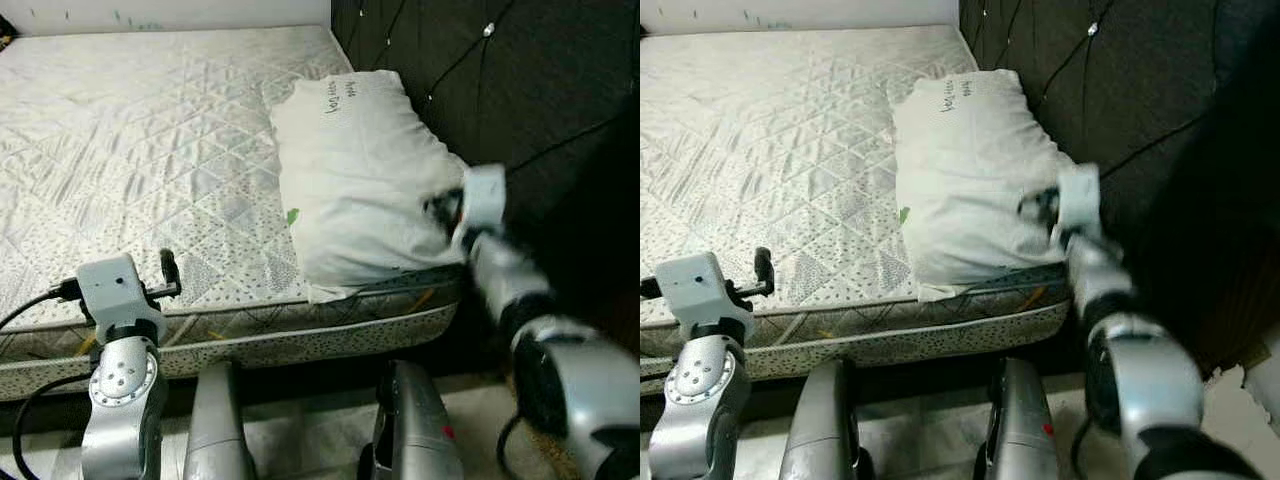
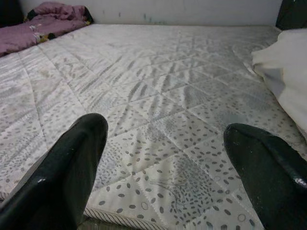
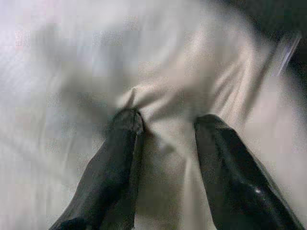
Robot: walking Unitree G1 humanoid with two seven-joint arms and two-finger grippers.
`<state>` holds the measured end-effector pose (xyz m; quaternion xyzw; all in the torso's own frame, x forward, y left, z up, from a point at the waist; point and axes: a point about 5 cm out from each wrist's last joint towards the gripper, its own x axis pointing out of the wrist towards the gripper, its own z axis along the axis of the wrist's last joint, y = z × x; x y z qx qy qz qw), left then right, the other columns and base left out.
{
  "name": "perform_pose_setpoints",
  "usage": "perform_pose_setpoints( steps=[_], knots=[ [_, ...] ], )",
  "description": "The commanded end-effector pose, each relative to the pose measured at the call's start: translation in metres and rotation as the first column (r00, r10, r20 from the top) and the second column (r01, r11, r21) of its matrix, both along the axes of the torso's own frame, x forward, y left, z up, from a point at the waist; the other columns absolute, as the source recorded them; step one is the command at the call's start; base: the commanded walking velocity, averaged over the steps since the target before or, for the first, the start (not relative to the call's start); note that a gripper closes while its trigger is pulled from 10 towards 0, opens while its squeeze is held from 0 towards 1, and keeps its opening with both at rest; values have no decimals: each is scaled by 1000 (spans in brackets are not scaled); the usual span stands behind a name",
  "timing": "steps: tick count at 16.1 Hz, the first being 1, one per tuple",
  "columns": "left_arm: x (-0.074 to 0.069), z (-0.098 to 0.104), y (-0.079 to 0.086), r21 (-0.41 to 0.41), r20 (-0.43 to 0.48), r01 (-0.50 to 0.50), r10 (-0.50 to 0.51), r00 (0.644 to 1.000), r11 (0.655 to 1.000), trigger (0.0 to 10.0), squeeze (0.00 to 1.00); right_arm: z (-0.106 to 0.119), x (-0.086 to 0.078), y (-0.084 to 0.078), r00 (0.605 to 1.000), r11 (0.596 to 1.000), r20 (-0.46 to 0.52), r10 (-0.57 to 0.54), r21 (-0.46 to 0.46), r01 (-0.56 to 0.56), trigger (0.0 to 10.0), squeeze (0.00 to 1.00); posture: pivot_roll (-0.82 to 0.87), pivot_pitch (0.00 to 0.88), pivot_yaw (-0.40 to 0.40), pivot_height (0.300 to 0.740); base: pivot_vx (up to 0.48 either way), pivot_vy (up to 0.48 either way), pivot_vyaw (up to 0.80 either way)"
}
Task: Clean up the room
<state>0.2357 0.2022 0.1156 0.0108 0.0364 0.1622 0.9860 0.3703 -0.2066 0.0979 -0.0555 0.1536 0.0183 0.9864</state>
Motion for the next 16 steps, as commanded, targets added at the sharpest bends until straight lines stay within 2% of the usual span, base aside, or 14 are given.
perform_pose_setpoints(
  steps=[1,3,5,7,8,10,11,13,14,15,16],
  knots=[
    [3,1,-1,9,5,18,-18,1000,1000,10000,0,-17,-8,0,995,1000,-98,-18,24,20,10000,1000,31,0,-3,532,0,0,0],
    [7,1,-1,11,5,27,-27,1000,1000,10000,0,-27,-13,2,987,997,-158,-38,55,48,10000,1000,27,0,2,532,0,0,0],
    [12,4,2,22,18,22,-22,1000,1000,10000,0,-10,-3,0,994,996,-83,-66,60,71,10000,1000,28,0,-2,532,0,0,0],
    [15,6,5,29,38,5,-6,999,1000,10000,0,14,8,0,993,990,40,-108,94,104,10000,1000,27,0,-10,532,0,0,0],
    [18,8,6,27,58,-2,1,998,1000,10000,0,35,16,5,981,985,157,-111,145,88,10000,1000,22,0,-14,532,0,0,0],
    [20,9,6,23,71,-6,4,997,1000,10000,0,49,21,17,965,984,247,-87,172,44,10000,1000,16,0,-15,532,0,0,0],
    [20,10,4,21,93,-9,7,996,1000,10000,0,54,21,33,952,978,303,-48,207,-17,10000,1000,10,0,-17,532,0,0,0],
    [20,10,3,19,111,-19,17,994,1000,10000,0,52,15,54,936,968,351,11,230,-97,10000,1000,8,0,-19,532,0,0,0],
    [19,12,6,25,135,-43,40,990,999,10000,0,43,0,78,912,958,397,106,203,-200,10000,1000,6,0,-17,532,0,0,0],
    [18,12,7,37,141,-56,50,989,998,10000,0,35,-11,89,899,949,409,158,189,-253,10000,1000,4,0,-16,532,0,0,0],
    [17,11,8,41,142,-57,50,989,998,10000,0,31,-16,92,894,944,410,183,182,-276,10000,1000,4,0,-17,532,0,0,0]
  ],
)
